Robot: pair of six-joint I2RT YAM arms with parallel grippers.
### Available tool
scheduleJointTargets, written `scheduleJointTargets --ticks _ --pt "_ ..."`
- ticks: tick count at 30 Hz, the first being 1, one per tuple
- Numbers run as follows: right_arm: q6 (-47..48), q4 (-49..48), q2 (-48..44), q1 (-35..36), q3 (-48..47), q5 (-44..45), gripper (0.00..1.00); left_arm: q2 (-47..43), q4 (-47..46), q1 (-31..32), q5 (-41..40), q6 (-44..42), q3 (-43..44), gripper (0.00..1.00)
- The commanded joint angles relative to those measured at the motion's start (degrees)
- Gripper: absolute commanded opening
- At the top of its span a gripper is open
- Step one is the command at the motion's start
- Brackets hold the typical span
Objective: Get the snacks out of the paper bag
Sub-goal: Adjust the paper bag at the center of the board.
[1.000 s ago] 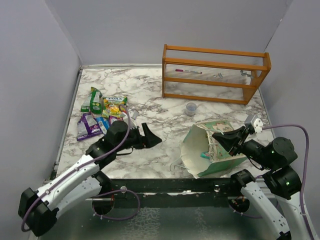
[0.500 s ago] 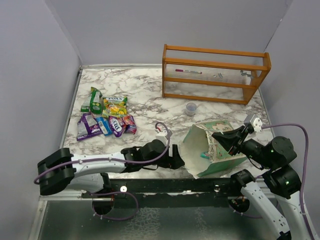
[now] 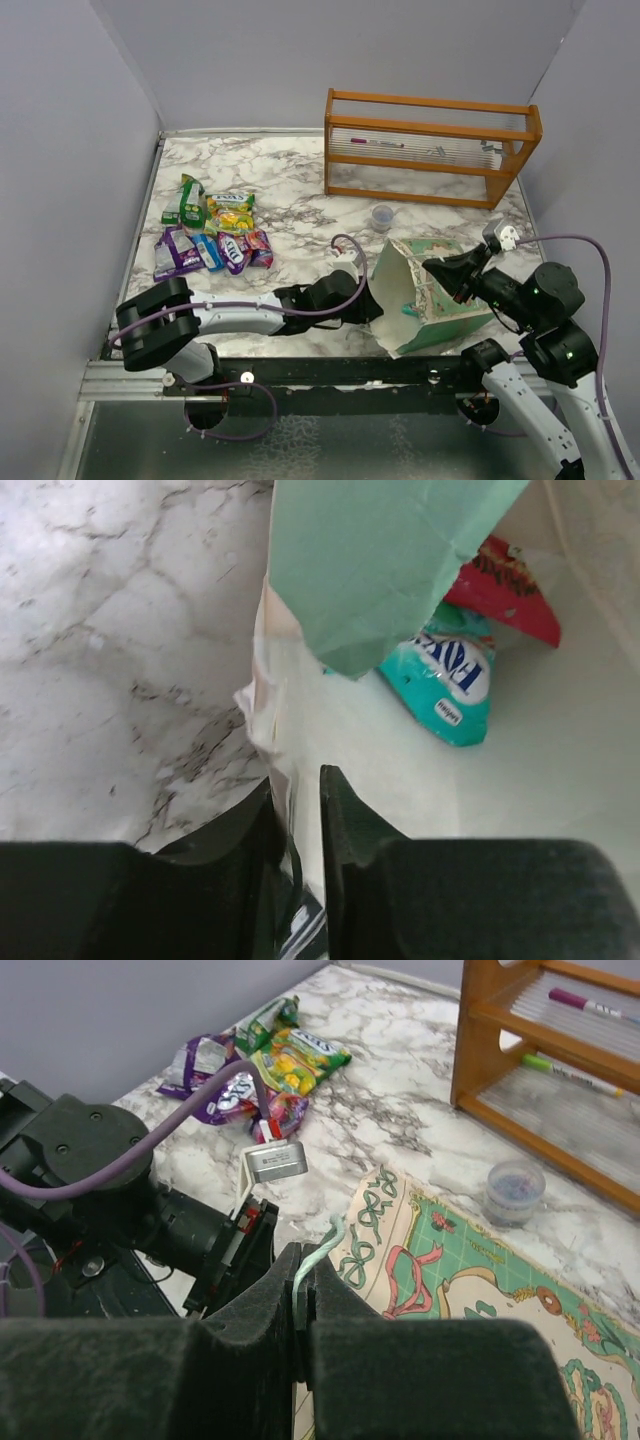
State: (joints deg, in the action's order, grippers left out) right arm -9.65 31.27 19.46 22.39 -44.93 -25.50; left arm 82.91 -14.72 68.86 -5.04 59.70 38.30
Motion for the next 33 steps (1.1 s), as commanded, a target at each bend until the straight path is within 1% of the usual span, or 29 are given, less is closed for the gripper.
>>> scheduleJointTargets --ticks 1,2,3,6,9,11,13,14,16,18,19,20,22,23,24,26,27,30,33 --pt "-2.0 1.57 4.86 -0.24 -3.41 5.76 0.02 4.03 -3.9 -0.22 -1.12 -0.35 5.26 0.2" --pt "-2.05 2.21 5.91 -0.2 -4.61 6.68 0.02 5.35 -3.93 -0.48 -0.93 -0.78 6.63 0.19" --pt "-1.82 2.89 7.15 -0.24 -5.99 7.43 0.02 6.66 -3.94 -0.89 -0.41 -1.02 8.06 0.17" --pt "1.83 6.31 10.89 -0.24 -11.98 9.57 0.02 10.15 -4.51 -2.1 0.66 -1.6 11.26 0.12" --pt "4.6 9.36 14.35 -0.24 -16.93 10.79 0.02 10.76 -5.47 -3.76 0.15 -1.48 11.51 0.11" --pt "6.47 9.72 16.13 -0.24 -18.13 7.02 0.02 9.95 -6.66 -5.35 -0.47 -1.05 9.79 0.11" --pt "7.0 7.99 17.72 -0.22 -17.17 0.31 0.02 8.98 -7.06 -7.13 0.35 -0.58 7.97 0.11" --pt "6.71 6.6 19.19 -0.23 -16.0 -4.17 0.02 8.3 -6.96 -7.82 0.98 -0.65 7.17 0.14" --pt "4.89 3.01 22.36 -0.18 -12.6 -15.07 0.02 6.0 -6.22 -8.43 1.01 -0.78 4.18 0.27" --pt "-1.07 -4.02 25.35 -0.06 -6.7 -24.47 0.02 1.89 -5.65 -8.4 -0.28 -1.27 -0.07 0.47" --pt "-5.46 -9.01 26.26 0.42 -2.7 -27.07 0.02 -0.97 -4.99 -8.39 -0.77 -1.09 -2.53 0.55" --pt "-9.22 -13.73 26.62 1.85 1.14 -27.48 0.02 -3.96 -4.02 -8.34 -1.4 -0.98 -5.22 0.63" --pt "-13.58 -20.99 26.75 7.84 7.17 -23.49 0.02 -12.74 0.96 -8.08 -3.29 -0.38 -9.52 0.74" --pt "-14.01 -22.05 27.2 12.38 8.39 -20.3 0.02 -16.66 4.32 -7.84 -4.64 0.14 -11.27 0.77" --pt "-14.18 -22.39 27.92 14.53 8.81 -17.98 0.02 -21.2 8.19 -7.72 -6.17 0.87 -12.84 0.8" --pt "-14.22 -22.03 29.97 15.94 8.57 -16.48 0.02 -30.17 15.05 -7.52 -7.37 2.15 -15.28 0.84" --pt "-13.19 -19.89 30.72 15.95 7.39 -15.73 0.02 -34.76 17.5 -7.52 -7.57 2.39 -16.23 0.86" --pt "-8.57 -10.34 30.47 15.88 1.89 -9.0 0.02 -45.69 22.86 -7.43 -7.88 2.68 -16.79 0.89" --pt "-5.9 -2.52 28.2 15.93 -3.62 -3.39 0.02 -51.26 26.29 -7.53 -8.43 2.22 -15.45 0.91"
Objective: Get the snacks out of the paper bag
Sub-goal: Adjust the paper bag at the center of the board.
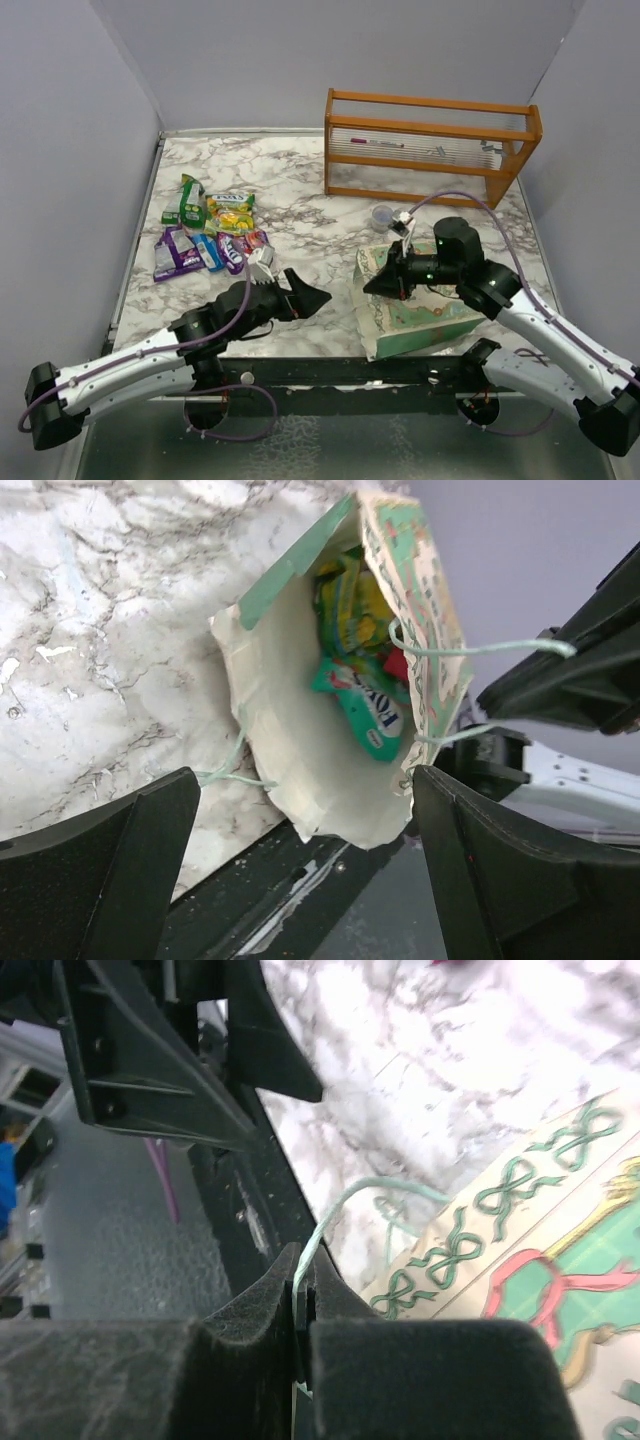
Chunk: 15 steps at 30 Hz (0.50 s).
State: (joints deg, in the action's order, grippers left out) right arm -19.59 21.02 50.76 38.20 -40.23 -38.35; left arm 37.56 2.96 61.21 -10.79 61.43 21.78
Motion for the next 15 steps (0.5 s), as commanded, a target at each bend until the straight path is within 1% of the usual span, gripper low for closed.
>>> scheduleJointTargets --ticks 1,4,6,7,9,11,13,14,15 --pt "5.16 10.82 -3.91 0.13 -10.38 11.25 0.02 -6.71 8.98 0.17 -2.67 0.16 1.53 0.92" --pt "6.16 17.65 -6.25 0.13 -15.3 17.9 0.02 -6.67 8.86 0.2 -2.14 -0.39 2.44 0.92" --pt "4.11 18.27 -8.09 0.13 -15.77 20.89 0.02 -5.9 8.44 0.15 -2.05 -0.68 2.73 0.92" --pt "2.88 16.8 -9.14 0.13 -14.54 20.66 0.02 -5.53 8.32 0.19 -2.07 -0.83 2.82 0.92" --pt "-0.12 10.05 -10.68 0.12 -9.03 15.91 0.02 -5.04 7.58 0.21 -1.73 -0.93 2.58 0.93" --pt "-4.63 0.62 -10.03 0.13 -1.18 8.21 0.02 -4.79 7.03 0.19 -1.57 -0.89 2.42 0.93" --pt "-9.52 -10.36 -5.06 0.2 6.35 0.42 0.02 -4.9 7.37 0.19 -1.66 -0.91 2.56 0.93" --pt "-11.39 -13.4 -1.93 0.26 8.59 -2.79 0.02 -5.18 7.96 0.13 -1.76 -0.81 2.56 0.93" --pt "-10.58 -13.03 0.65 0.59 8.45 -4.73 0.02 -5.54 8.6 0.2 -1.84 -0.62 2.55 0.93"
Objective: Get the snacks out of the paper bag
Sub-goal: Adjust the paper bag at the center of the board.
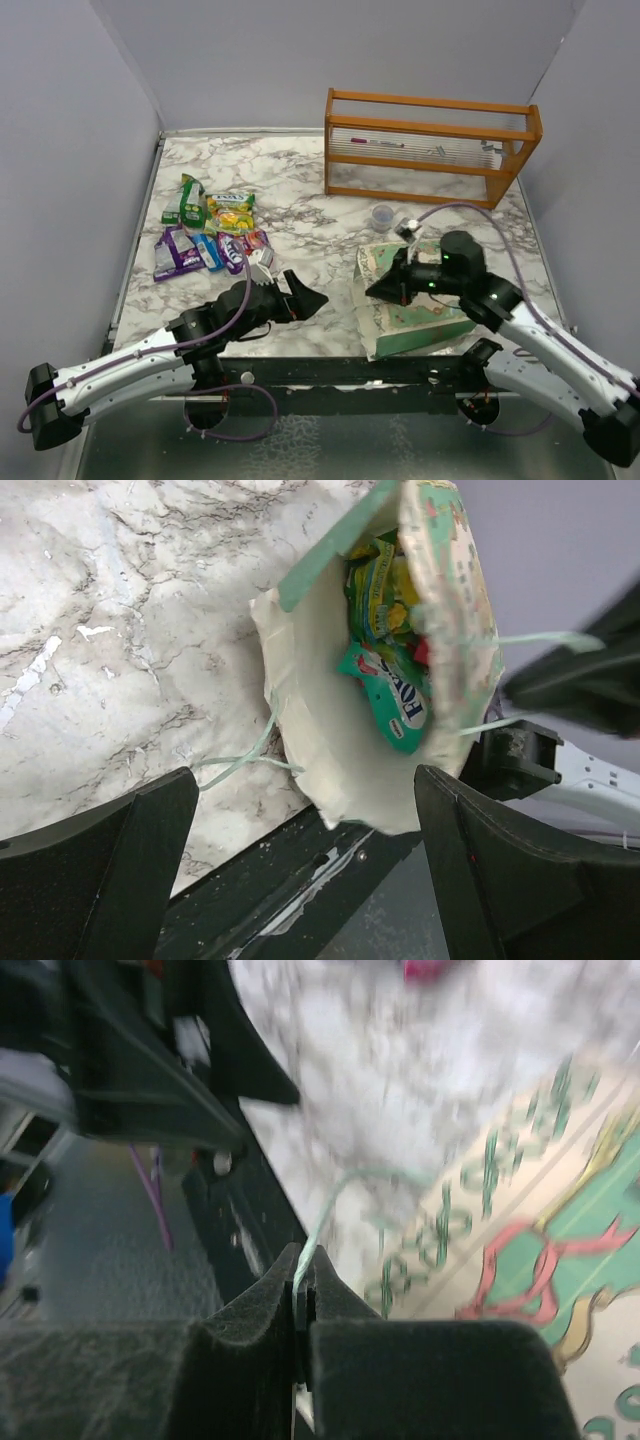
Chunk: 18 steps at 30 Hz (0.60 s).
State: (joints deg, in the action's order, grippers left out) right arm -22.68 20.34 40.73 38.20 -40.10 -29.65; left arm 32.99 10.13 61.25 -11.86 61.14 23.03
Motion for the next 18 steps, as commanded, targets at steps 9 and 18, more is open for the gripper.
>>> scheduleJointTargets --ticks 9,18 --pt "9.77 16.41 -0.73 1.27 -19.81 16.33 0.02 -5.45 3.39 0.1 -2.17 0.11 0.41 0.96" --pt "12.17 13.95 -8.68 1.27 -15.5 17.08 0.02 0.44 1.12 0.09 0.36 -2.71 4.24 0.96"
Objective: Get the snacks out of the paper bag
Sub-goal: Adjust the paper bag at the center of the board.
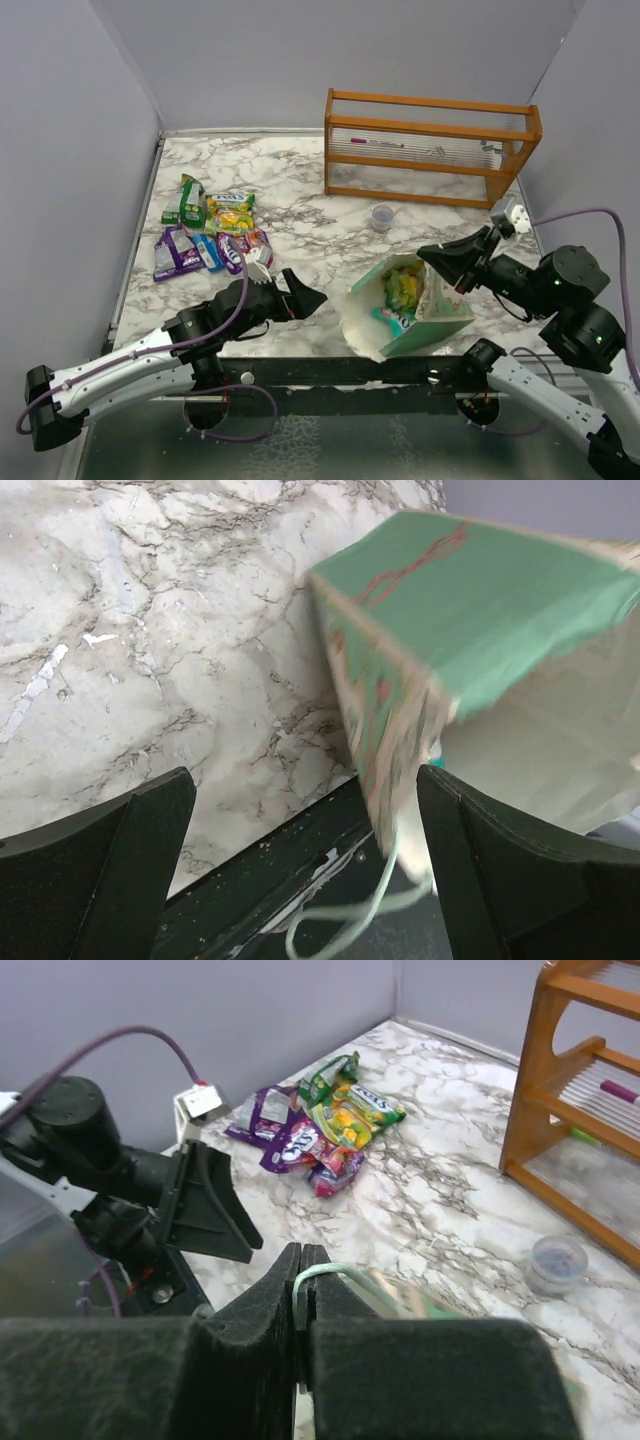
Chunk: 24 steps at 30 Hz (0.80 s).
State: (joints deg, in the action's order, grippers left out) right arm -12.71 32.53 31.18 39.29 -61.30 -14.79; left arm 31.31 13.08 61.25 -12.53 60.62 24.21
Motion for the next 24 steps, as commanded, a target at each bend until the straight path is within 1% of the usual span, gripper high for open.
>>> scheduleJointTargets --ticks 1,3,5,6,7,9,12,14,16,19,22,24 --pt "1.39 2.12 1.54 0.18 7.59 1.05 0.02 2.7 -2.46 0.06 1.59 -2.48 3.24 0.96" --pt "-1.34 0.88 3.73 0.18 12.24 -6.12 0.02 3.32 -3.02 0.16 2.05 -2.64 3.38 0.96" --pt "-2.61 -2.59 6.96 0.18 15.64 -17.04 0.02 3.28 -3.27 0.13 2.08 -2.61 3.2 0.96" --pt "-3.07 -4.03 8.68 0.18 16.3 -20.98 0.02 3.04 -3.29 0.13 2.05 -2.48 3.07 0.96" --pt "-3.34 -4.66 9.94 0.13 16.33 -22.72 0.02 2.87 -3.29 0.13 2.03 -2.39 2.92 0.96" --pt "-3.15 -4.54 11.82 0.17 15.8 -22.07 0.02 2.25 -3.15 0.14 2.24 -2.21 2.75 0.96" --pt "0.31 -0.01 14.24 0.13 12.1 -19.83 0.02 0.96 -1.81 0.16 1.88 -2.28 3.13 0.96" --pt "2.41 2.78 14.33 0.17 9.31 -17.94 0.02 -0.19 -1.11 0.16 2.01 -2.65 3.38 0.96" --pt "3.21 3.61 13.24 0.18 8.02 -16.26 0.02 -1.29 -1.22 0.11 2.7 -3.31 3.35 0.96" --pt "4.58 1.95 11.29 0.18 9.05 -17.89 0.02 -1.92 -5.11 0.18 7.22 -5.53 2.94 0.95" --pt "6.54 2.11 10.97 0.18 10.04 -20.9 0.02 -0.34 -11.55 0.6 14.13 -7.65 2.52 0.88" --pt "7.09 1.26 10.66 0.17 10.88 -22.64 0.02 0.92 -14.96 2.68 15.9 -8.69 1.8 0.85"
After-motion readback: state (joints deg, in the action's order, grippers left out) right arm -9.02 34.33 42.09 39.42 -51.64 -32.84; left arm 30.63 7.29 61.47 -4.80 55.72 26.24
